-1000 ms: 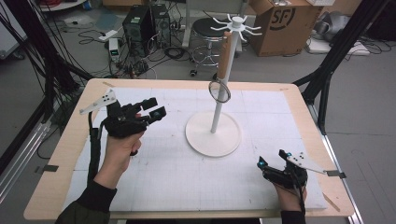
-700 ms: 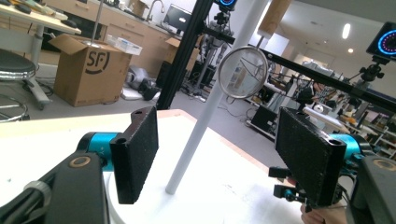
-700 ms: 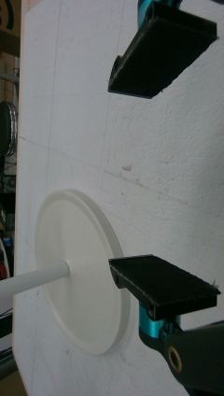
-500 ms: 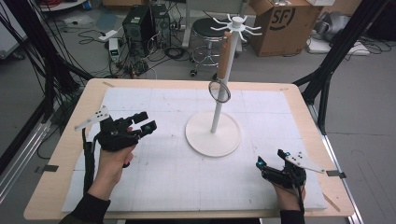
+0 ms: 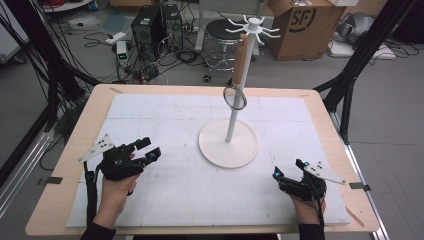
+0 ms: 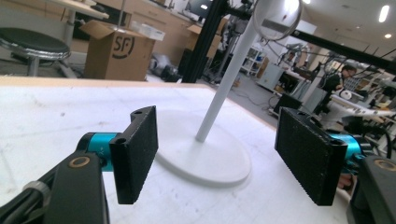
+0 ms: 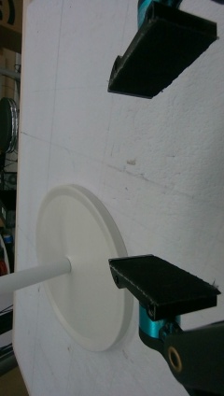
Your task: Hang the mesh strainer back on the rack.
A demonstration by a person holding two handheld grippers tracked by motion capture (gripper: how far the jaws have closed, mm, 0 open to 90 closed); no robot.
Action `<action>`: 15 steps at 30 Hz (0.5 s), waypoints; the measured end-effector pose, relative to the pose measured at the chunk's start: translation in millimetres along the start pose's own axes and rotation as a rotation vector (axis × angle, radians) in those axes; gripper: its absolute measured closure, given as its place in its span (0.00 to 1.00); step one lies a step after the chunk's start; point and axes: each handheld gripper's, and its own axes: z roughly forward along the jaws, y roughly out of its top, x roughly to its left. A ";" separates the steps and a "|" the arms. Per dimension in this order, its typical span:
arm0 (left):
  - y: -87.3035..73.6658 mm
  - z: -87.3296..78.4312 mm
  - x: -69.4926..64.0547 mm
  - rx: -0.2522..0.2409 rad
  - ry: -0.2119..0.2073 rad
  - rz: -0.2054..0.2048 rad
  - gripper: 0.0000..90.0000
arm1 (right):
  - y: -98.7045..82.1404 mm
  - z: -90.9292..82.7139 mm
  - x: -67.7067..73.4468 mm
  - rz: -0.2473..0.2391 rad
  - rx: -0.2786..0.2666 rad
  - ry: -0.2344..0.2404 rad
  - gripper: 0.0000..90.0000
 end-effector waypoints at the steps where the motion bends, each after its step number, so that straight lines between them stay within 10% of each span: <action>1: -2.5 -1.2 0.7 0.007 0.003 0.006 0.34 | 0.0 0.5 0.1 -0.008 0.000 0.000 0.14; 15: -24.4 -14.6 11.2 0.045 0.059 0.012 0.34 | 4.6 8.4 7.1 -0.008 -0.012 0.034 0.14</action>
